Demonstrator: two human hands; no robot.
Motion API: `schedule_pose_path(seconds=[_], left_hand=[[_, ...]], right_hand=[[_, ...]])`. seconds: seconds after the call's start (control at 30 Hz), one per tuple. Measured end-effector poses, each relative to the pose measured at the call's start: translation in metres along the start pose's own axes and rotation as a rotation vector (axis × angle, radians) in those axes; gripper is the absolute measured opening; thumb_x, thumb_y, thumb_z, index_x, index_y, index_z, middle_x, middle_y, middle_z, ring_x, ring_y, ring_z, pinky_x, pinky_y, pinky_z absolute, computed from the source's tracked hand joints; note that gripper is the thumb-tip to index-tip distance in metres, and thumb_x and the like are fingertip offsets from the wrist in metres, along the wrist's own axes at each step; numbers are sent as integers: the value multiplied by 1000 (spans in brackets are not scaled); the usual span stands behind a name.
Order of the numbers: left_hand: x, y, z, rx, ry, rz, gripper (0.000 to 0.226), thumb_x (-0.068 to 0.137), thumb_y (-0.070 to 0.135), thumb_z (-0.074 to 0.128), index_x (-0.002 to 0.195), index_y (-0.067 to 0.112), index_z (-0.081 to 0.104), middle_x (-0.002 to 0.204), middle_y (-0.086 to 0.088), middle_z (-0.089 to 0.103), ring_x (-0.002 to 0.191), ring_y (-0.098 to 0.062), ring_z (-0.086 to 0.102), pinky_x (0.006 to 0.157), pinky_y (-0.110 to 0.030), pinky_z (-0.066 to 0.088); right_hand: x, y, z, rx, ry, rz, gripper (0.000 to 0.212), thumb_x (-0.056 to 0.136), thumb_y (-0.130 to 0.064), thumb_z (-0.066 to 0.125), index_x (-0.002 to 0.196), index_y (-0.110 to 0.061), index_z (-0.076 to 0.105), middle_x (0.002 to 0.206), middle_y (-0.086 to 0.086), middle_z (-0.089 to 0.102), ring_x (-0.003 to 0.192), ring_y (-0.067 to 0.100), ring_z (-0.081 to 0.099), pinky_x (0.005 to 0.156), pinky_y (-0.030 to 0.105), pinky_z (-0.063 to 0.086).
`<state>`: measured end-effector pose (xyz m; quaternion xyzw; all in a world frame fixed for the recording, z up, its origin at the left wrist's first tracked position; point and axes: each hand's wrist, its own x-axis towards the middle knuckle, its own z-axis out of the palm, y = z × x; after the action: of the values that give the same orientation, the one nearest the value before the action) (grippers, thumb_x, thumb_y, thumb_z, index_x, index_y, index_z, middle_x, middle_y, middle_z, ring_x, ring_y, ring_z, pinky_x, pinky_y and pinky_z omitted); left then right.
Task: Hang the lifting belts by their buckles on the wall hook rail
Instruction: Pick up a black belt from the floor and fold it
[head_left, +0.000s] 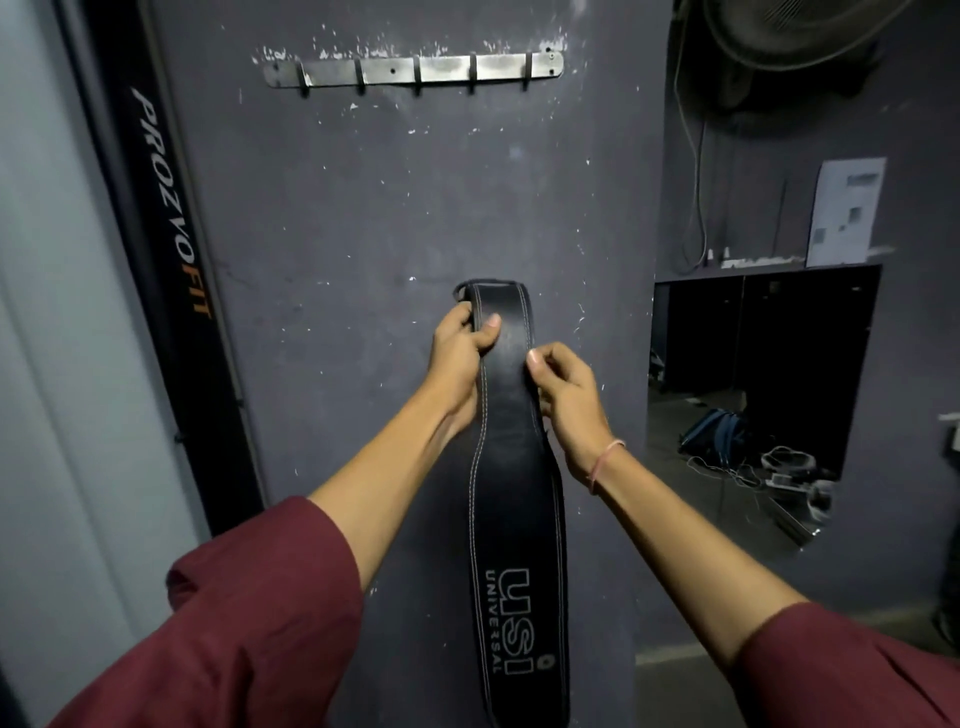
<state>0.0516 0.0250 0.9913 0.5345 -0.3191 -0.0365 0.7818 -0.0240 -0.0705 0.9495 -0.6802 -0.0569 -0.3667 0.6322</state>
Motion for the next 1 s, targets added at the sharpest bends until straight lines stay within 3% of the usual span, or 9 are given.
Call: schedule_pose_path(seconds=[0.1, 0.23, 0.47, 0.53, 0.63, 0.7, 0.8, 0.9, 1.0], left_hand=[[5, 3, -4, -20, -46, -8, 23, 95, -5, 45, 110, -3, 63, 91, -16, 72, 79, -24, 70, 73, -33, 60], [16, 6, -7, 44, 13, 76, 30, 106, 16, 41, 94, 5, 66, 84, -12, 69, 74, -22, 65, 69, -33, 55], [50, 2, -21, 165, 89, 122, 31, 88, 40, 52, 83, 9, 55, 79, -9, 43, 75, -26, 35, 70, -41, 29], [49, 3, -21, 219, 56, 159, 28, 93, 38, 53, 81, 13, 55, 75, -9, 48, 72, -23, 43, 71, -38, 36], [35, 6, -18, 390, -6, 232, 24, 100, 34, 51, 109, 12, 58, 100, 0, 67, 94, -16, 63, 89, -33, 48], [22, 0, -21, 566, 44, 275, 24, 103, 36, 46, 101, 11, 49, 85, 6, 58, 80, -13, 57, 81, -35, 45], [1, -23, -30, 741, 117, 306, 38, 100, 45, 47, 93, 9, 40, 71, -5, 54, 75, -32, 57, 72, -46, 47], [-20, -48, -33, 545, 147, 280, 35, 93, 46, 61, 102, 13, 54, 90, -7, 71, 88, -26, 68, 82, -48, 54], [-27, -59, -25, 204, 154, 246, 18, 95, 23, 65, 110, 14, 66, 109, -7, 74, 108, -27, 69, 97, -47, 53]], right_hand=[[23, -10, 12, 73, 95, -24, 24, 98, -6, 56, 76, -14, 52, 67, 0, 53, 66, 10, 52, 64, 27, 47], [30, -2, 28, 78, 89, -83, 10, 91, -6, 65, 89, 2, 59, 84, 14, 64, 81, 24, 60, 80, 48, 55], [-67, 86, 33, 168, 73, 126, 14, 94, -5, 62, 104, -5, 71, 102, 5, 77, 94, 14, 70, 86, 31, 54], [-59, 85, 33, 166, 112, 111, 12, 95, -2, 60, 100, -4, 71, 98, 4, 77, 91, 14, 70, 83, 28, 55], [-28, 59, 35, 190, 152, 21, 11, 94, 3, 58, 99, 1, 68, 94, 6, 74, 89, 15, 66, 83, 27, 56], [-3, 40, 34, 207, 164, -30, 11, 95, 3, 57, 101, 6, 66, 95, 10, 71, 89, 18, 65, 83, 31, 55], [29, 23, 28, 184, 187, -62, 12, 95, -1, 58, 96, 9, 65, 89, 11, 69, 82, 18, 62, 75, 31, 54], [51, 24, 22, 144, 194, -11, 17, 90, -15, 64, 82, 0, 67, 81, 11, 68, 76, 20, 59, 72, 42, 51], [53, 32, 17, 92, 156, -5, 22, 86, -24, 67, 87, -2, 67, 87, 14, 72, 79, 23, 63, 79, 54, 55]])
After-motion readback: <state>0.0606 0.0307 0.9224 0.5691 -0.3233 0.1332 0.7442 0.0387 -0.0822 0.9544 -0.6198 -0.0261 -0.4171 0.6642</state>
